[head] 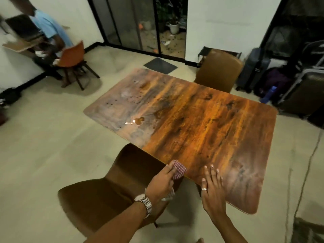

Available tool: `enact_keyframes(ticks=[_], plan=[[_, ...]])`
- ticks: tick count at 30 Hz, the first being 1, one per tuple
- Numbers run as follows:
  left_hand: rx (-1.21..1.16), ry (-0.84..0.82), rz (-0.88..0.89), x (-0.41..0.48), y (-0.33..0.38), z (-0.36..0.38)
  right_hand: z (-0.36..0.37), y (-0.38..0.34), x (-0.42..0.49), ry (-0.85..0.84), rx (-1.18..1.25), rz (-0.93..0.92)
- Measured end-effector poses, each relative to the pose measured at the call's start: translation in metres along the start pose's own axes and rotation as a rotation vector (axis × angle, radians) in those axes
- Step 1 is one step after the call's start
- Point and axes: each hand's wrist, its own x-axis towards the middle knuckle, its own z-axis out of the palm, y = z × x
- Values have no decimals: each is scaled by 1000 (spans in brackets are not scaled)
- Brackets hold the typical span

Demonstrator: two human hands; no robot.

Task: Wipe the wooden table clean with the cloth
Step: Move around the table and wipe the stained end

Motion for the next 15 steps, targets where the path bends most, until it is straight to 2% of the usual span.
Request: enact_keyframes(ticks=[8, 15], plan=[[68, 322, -62, -109, -95, -71, 48, -147, -24, -25, -45, -226], [121, 604, -231, -239, -216, -143, 104, -314, -59, -41, -126, -445]])
